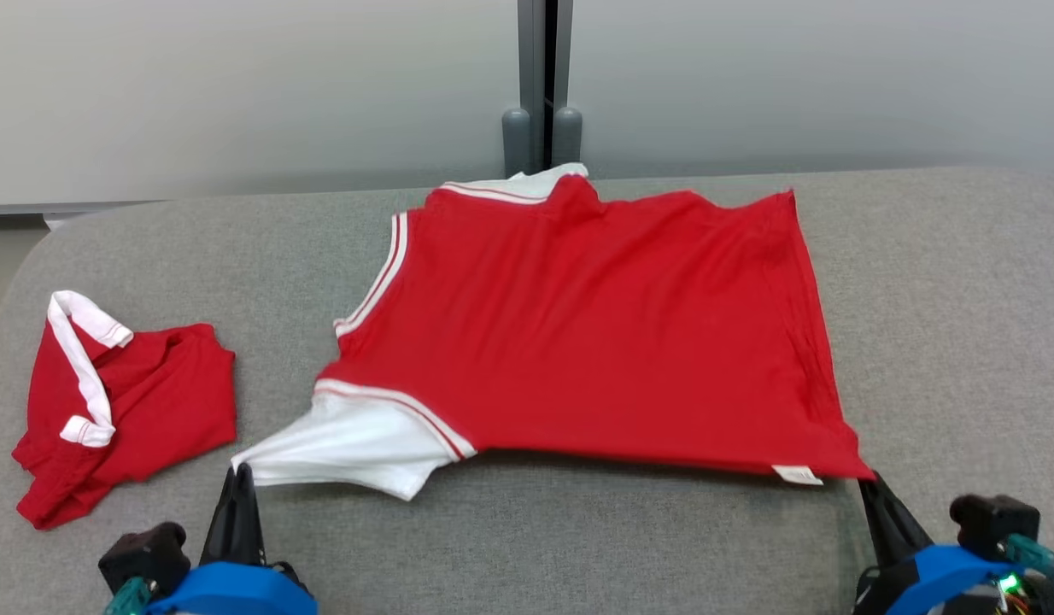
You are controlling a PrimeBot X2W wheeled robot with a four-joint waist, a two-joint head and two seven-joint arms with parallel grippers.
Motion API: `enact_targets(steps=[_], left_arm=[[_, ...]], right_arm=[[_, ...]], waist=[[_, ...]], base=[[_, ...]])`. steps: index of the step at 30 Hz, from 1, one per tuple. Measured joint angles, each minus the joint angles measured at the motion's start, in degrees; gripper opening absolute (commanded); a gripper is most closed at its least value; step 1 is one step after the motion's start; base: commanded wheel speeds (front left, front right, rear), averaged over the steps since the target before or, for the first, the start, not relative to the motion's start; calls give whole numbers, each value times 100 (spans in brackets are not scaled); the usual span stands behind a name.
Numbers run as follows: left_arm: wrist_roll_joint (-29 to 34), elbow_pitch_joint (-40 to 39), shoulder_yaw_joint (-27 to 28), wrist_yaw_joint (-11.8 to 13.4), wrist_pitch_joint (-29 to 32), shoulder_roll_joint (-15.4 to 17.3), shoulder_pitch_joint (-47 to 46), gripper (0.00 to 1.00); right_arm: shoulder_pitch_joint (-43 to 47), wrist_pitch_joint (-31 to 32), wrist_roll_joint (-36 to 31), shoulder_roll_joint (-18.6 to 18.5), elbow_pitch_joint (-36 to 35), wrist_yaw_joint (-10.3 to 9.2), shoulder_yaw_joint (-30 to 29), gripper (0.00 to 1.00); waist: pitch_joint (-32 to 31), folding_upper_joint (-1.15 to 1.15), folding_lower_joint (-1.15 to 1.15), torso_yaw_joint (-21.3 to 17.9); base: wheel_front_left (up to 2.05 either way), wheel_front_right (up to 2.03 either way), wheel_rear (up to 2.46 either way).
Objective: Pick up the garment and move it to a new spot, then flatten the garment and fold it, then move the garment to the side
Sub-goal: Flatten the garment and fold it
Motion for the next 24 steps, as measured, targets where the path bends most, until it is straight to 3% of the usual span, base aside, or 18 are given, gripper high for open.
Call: enact_targets(steps=[6, 10, 16, 24], left_arm=[[68, -1773, -75, 545, 655, 48, 1113, 0], [105, -2652, -123, 764, 1084, 136, 1449, 0], [45, -3041, -127, 771, 1618, 346, 1277, 0], [-263, -2572, -109, 506, 2431, 599, -209, 0]], right_arm=[[1285, 825, -408, 380, -1651, -1, -723, 0], [1750, 1459, -542, 589, -2616, -1, -969, 0], [1862, 2196, -577, 714, -3241, -2, -1115, 0], [967, 3017, -552, 732, -3353, -3, -1152, 0]], waist=[[-79, 0, 0, 7], [-54, 0, 1, -21], [138, 0, 1, -114], [695, 2, 3, -310]], base=[[0, 0, 0], [0, 0, 0], [0, 0, 0], [0, 0, 0]])
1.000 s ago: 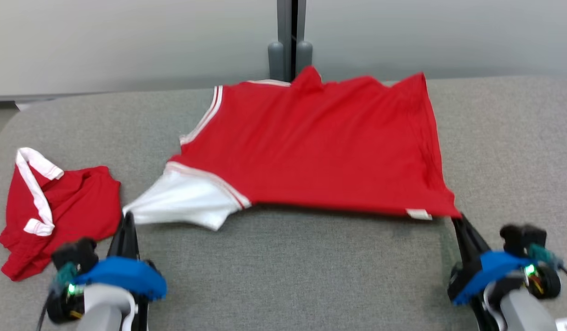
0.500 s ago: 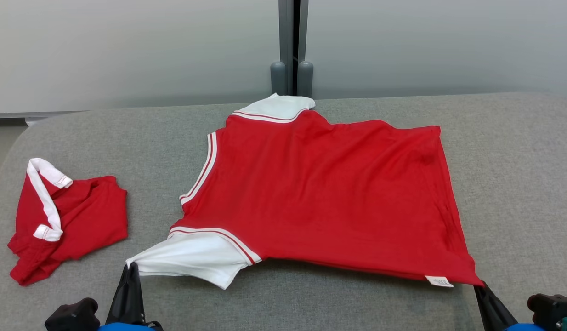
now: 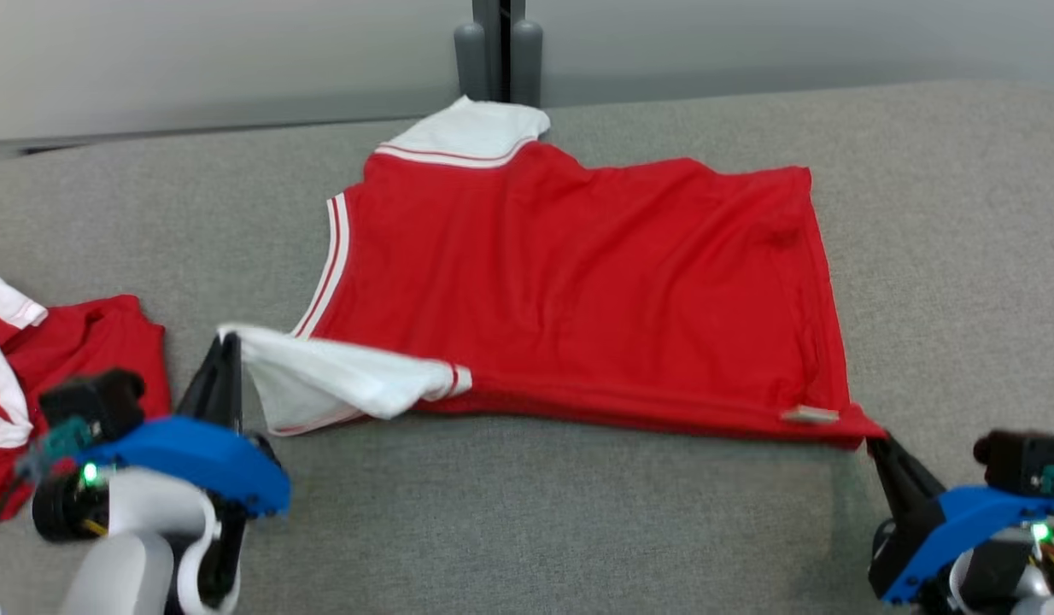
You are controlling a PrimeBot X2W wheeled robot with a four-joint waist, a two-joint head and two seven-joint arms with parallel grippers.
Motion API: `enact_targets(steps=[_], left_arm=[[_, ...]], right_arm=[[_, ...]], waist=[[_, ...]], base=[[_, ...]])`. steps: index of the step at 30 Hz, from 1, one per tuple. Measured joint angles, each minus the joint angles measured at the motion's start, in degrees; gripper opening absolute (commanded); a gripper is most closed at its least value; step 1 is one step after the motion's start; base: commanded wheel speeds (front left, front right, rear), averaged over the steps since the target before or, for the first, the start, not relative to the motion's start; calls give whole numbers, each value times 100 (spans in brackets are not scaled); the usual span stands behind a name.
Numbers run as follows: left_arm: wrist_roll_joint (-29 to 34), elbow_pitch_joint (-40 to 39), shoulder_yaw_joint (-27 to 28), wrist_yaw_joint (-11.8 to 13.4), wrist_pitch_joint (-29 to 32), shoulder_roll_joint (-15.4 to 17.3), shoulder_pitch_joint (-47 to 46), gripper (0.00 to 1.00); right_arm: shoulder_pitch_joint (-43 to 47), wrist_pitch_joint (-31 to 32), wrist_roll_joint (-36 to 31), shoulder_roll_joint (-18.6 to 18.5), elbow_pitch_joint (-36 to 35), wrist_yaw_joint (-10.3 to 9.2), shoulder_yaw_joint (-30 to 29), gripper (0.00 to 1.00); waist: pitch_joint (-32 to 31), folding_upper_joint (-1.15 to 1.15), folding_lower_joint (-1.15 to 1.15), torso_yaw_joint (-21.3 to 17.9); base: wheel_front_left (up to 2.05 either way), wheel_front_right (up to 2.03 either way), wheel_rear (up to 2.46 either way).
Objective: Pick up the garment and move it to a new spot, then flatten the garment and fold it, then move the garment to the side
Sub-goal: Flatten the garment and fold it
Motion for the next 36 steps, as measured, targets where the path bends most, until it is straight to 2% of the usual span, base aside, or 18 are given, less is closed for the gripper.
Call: enact_targets(steps=[1, 6, 7, 8, 9, 13, 17, 20, 28, 36], left_arm=[[-27, 271, -44, -118, 110, 29, -429, 0], [-52, 1067, -275, -465, 249, 5, -1356, 0], [-53, 1237, -303, -526, 215, -22, -1501, 12], [-32, 1543, -369, -654, 24, -65, -1709, 100], [-14, 1662, -387, -702, -125, -98, -1775, 100], [235, 2031, -453, -737, -954, -222, -1834, 100], [583, 2148, -483, -560, -1915, -259, -1685, 100], [786, 2030, -512, -371, -2236, -289, -1368, 100], [1067, 1189, -435, 38, -2396, -112, -335, 100], [1056, 504, -528, 268, -1933, -21, 403, 100]], right_arm=[[-259, 83, -4, -4, 36, 0, -4, 0], [-823, 76, -12, -155, 318, 0, 7, 0], [-917, -27, 15, -185, 361, 0, 43, 17], [-1070, -252, 14, -230, 474, 0, 116, 97], [-1108, -456, 8, -244, 504, -1, 152, 100], [-1154, -1349, -94, -354, 605, -1, 281, 100], [-1100, -2045, -238, -370, 598, -1, 345, 100], [-912, -2315, -290, -357, 430, -1, 379, 100], [-459, -2268, -457, -294, -274, -1, 434, 100], [9, -2083, -512, -158, -680, -1, 335, 100]], waist=[[132, 0, 0, -18], [419, 0, 0, -28], [469, 0, 0, -28], [542, 1, 1, -25], [563, 1, 1, -22], [561, 1, 0, 9], [410, 0, -1, 70], [249, 0, -2, 104], [-189, -1, -2, 125], [-445, -2, -3, 147]], base=[[0, 0, 0], [0, 0, 0], [0, 0, 0], [0, 0, 0], [0, 0, 0], [0, 0, 0], [0, 0, 0], [0, 0, 0], [0, 0, 0], [0, 0, 0]])
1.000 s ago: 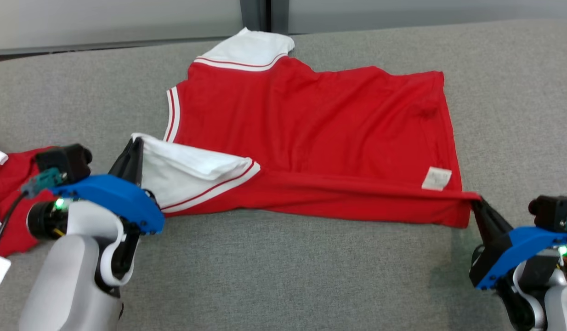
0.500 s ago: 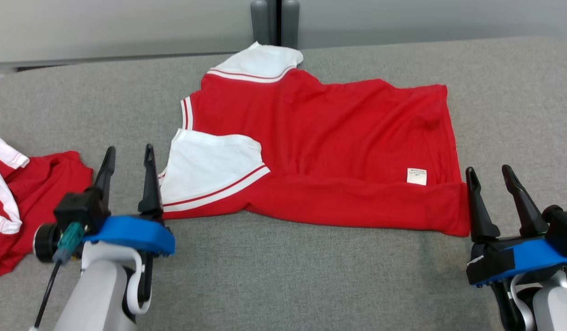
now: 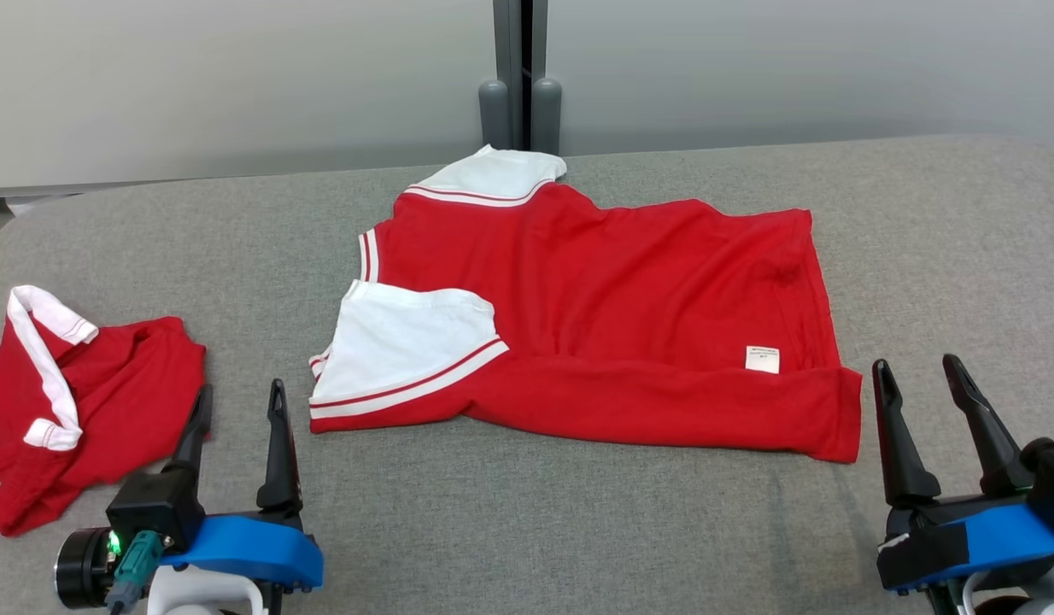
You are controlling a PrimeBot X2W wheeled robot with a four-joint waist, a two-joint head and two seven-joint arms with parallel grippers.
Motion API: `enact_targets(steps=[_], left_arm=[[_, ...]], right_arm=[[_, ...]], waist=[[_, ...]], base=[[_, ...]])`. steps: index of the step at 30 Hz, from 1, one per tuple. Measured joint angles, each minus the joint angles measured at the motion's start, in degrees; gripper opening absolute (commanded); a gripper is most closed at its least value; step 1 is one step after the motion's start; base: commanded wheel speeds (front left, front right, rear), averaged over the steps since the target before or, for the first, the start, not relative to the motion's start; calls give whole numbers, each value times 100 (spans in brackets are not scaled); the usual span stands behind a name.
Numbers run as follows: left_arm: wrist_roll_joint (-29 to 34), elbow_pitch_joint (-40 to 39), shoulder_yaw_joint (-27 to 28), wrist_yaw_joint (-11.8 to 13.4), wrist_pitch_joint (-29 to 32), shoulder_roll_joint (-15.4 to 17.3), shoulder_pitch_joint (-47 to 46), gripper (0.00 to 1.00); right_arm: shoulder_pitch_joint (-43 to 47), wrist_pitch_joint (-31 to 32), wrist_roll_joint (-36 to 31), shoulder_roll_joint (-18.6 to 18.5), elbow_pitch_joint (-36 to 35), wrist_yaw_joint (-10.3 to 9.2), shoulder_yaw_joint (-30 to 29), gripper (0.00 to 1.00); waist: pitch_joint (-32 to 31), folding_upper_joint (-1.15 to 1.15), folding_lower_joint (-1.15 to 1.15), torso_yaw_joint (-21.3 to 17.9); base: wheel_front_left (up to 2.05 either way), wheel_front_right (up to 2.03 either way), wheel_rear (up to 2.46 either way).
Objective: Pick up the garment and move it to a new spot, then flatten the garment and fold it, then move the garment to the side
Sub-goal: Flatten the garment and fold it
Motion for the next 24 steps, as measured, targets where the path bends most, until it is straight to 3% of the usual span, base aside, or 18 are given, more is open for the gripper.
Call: enact_targets(steps=[15, 19, 24], left_arm=[[-18, -336, -93, 40, 297, 127, 42, 100], [-98, -216, -252, -163, 549, 113, -250, 100], [-326, 432, -414, -414, 1120, 46, -702, 100]], right_arm=[[107, 152, 31, 108, -121, 0, -47, 100], [102, 241, 40, 118, 4, 0, -114, 100], [36, 364, 113, 102, 650, 0, -208, 100]], waist=[[-15, 0, 1, -17], [144, 0, 2, -24], [470, 1, 2, -57]], base=[[0, 0, 0], [0, 0, 0], [0, 0, 0]])
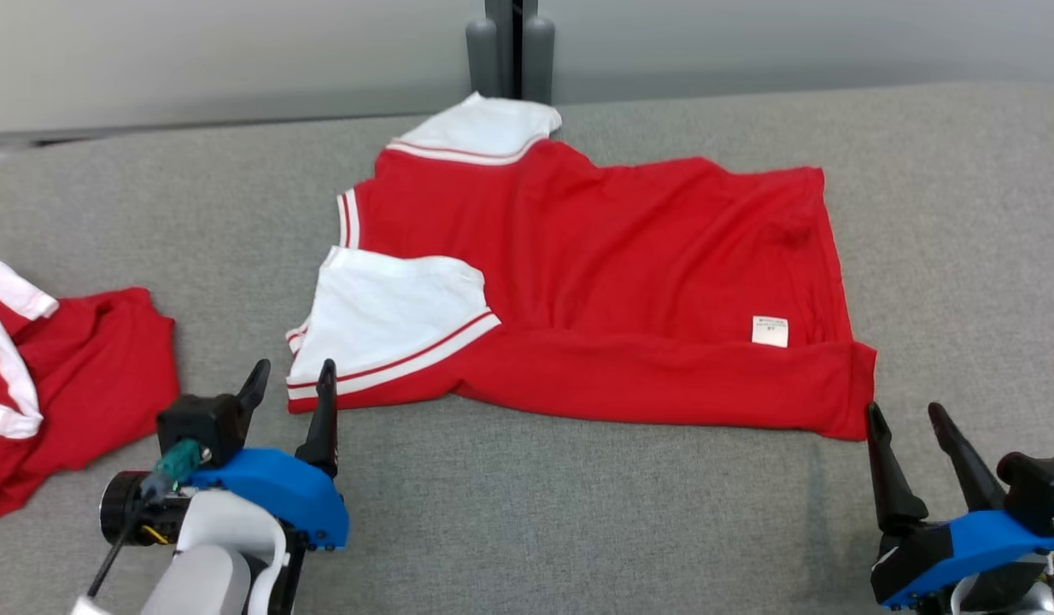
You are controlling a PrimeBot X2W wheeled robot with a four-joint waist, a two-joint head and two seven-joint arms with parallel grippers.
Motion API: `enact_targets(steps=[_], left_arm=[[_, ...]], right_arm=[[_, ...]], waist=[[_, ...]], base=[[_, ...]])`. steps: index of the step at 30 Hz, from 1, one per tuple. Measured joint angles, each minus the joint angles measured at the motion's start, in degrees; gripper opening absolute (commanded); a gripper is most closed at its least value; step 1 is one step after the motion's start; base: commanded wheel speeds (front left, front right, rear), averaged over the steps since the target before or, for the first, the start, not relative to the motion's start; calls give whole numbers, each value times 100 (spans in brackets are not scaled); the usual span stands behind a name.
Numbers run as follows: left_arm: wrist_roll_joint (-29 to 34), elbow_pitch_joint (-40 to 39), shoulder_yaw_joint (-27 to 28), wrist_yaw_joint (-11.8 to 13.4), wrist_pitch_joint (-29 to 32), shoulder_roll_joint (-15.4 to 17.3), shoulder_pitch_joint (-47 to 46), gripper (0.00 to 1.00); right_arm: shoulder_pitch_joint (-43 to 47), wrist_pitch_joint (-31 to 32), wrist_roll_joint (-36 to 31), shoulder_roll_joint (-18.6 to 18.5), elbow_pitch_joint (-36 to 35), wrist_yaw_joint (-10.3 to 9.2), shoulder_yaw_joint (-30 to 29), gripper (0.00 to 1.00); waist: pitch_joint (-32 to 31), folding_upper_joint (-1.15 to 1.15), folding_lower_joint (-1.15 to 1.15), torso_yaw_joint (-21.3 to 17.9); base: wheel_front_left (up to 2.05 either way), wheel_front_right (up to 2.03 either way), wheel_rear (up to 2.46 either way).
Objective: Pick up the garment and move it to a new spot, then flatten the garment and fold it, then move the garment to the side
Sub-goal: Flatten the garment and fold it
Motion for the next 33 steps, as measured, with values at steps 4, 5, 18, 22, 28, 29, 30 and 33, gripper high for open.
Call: enact_targets(steps=[4, 5, 18, 22, 28, 29, 30, 33], left_arm=[[-231, 532, 34, -58, 332, -68, -301, 100], [-289, 662, 45, -76, 424, -71, -347, 100], [-1065, 1503, 247, -710, 843, -177, -1027, 0], [-1176, 1583, 237, -864, 689, -268, -1065, 0], [-1220, 1572, 180, -1006, 316, -307, -899, 0], [-1205, 1561, 170, -1005, 263, -302, -839, 0], [-1180, 1548, 163, -1001, 215, -297, -775, 0], [-1166, 1450, 179, -906, 121, -257, -502, 0]], right_arm=[[-322, 4, 99, -37, 617, 0, 13, 100], [-413, -11, 125, -44, 762, 0, 33, 100], [-1402, -14, 581, -312, 2184, -1, 450, 0], [-1483, -24, 740, -383, 2309, 1, 568, 0], [-1361, -148, 862, -538, 2261, 0, 637, 0], [-1288, -144, 876, -565, 2225, 0, 644, 0], [-1204, -136, 886, -584, 2179, 0, 646, 0], [-952, -79, 925, -628, 1953, 0, 697, 0]], waist=[[283, 0, 1, -44], [347, 0, 1, -55], [743, 0, -1, 0], [730, 0, 0, 9], [538, 2, 0, 100], [475, 2, 0, 137], [406, 2, 0, 177], [211, 1, -1, 263]], base=[[0, 0, 0], [0, 0, 0], [0, 0, 0], [0, 0, 0], [0, 0, 0], [0, 0, 0], [0, 0, 0], [0, 0, 0]])
